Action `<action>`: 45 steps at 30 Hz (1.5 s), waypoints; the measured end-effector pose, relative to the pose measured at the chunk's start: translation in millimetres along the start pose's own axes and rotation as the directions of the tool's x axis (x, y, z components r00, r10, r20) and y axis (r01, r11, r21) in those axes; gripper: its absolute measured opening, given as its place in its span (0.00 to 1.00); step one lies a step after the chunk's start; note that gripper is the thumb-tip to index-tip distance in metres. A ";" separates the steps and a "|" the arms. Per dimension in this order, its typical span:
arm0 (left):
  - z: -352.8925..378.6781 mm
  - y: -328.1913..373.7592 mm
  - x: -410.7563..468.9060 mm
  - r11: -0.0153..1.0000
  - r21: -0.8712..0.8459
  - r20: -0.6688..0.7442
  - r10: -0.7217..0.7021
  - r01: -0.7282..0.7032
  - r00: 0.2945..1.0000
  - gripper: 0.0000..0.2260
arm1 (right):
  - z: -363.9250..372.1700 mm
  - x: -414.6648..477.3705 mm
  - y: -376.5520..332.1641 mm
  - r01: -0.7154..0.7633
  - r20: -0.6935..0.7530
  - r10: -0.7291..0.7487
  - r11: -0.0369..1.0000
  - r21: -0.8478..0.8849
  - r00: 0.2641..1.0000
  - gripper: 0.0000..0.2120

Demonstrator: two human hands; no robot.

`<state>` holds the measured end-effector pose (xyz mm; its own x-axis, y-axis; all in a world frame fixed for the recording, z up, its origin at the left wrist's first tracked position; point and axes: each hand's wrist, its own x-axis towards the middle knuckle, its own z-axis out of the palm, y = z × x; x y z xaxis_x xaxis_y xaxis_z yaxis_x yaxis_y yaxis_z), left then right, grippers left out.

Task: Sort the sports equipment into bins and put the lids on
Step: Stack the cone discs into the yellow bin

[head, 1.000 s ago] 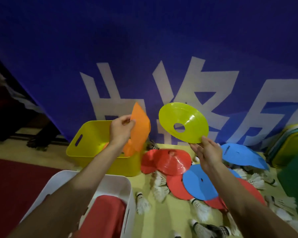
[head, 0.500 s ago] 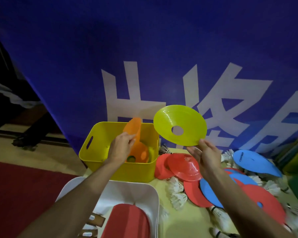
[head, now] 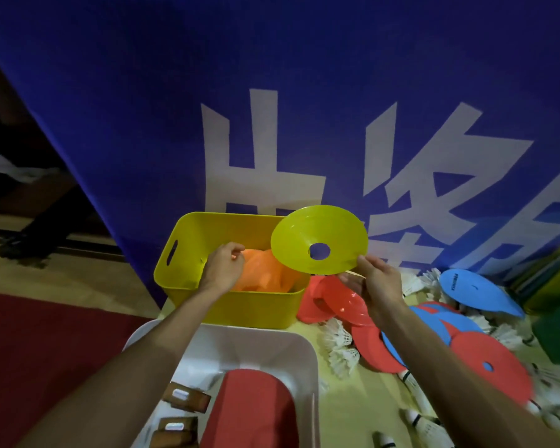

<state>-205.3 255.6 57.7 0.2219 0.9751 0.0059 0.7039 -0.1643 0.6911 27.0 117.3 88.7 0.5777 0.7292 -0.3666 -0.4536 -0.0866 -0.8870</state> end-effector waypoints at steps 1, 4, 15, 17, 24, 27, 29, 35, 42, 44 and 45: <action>-6.5 -1.5 -0.5 1.000 -0.027 -0.012 0.002 -0.002 1.000 0.11 | 8.0 0.5 3.2 -0.005 0.022 0.005 1.000 -0.010 1.000 0.16; -24.1 -4.7 -3.2 0.994 -0.105 -0.041 0.006 -0.011 0.999 0.11 | 33.6 1.0 10.9 -0.008 0.070 0.011 0.999 -0.047 0.997 0.13; -34.5 4.5 -21.2 0.985 -0.170 0.030 0.031 -0.026 0.999 0.10 | 40.2 17.3 46.2 -0.167 -0.003 0.180 0.905 -0.392 0.984 0.07; -24.7 15.2 -26.3 0.983 -0.179 0.060 0.057 -0.045 0.997 0.09 | 27.3 16.8 41.1 -0.164 -0.006 0.174 0.918 -0.360 0.985 0.04; 17.7 68.0 -43.6 0.968 -0.221 0.121 0.150 -0.121 0.981 0.08 | -48.3 13.9 18.6 -0.144 -0.042 0.138 0.927 -0.346 0.990 0.07; 42.8 96.6 -53.4 0.958 -0.238 0.140 0.199 -0.162 0.970 0.08 | -91.8 18.3 13.0 -0.182 -0.073 0.167 0.927 -0.327 0.983 0.08; 60.6 114.7 -61.2 0.956 -0.240 0.161 0.211 -0.169 0.964 0.08 | -118.9 21.2 9.0 -0.204 -0.080 0.188 0.930 -0.306 0.979 0.08; 115.2 146.0 -75.7 0.971 -0.194 0.255 0.185 -0.137 0.949 0.09 | -184.3 34.7 1.3 -0.199 -0.099 0.179 0.947 -0.253 0.979 0.06; 178.3 153.6 -85.6 0.985 -0.140 0.370 -0.043 0.102 0.928 0.09 | -247.1 46.6 7.3 -0.262 -0.105 0.245 0.941 -0.214 0.964 0.05; 193.3 149.4 -89.2 0.972 -0.136 0.403 -0.121 0.190 0.907 0.09 | -260.8 49.8 6.2 -0.267 -0.108 0.248 0.938 -0.223 0.963 0.06; 200.2 146.8 -90.5 0.959 -0.144 0.418 -0.163 0.243 0.894 0.08 | -267.0 52.2 5.5 -0.274 -0.113 0.254 0.934 -0.229 0.961 0.06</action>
<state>13.0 113.3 13.9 0.3654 0.8358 -0.4098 0.6318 0.1006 0.7686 235.9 -26.4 -10.3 0.5165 0.6017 -0.6092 -0.4268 -0.4359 -0.7924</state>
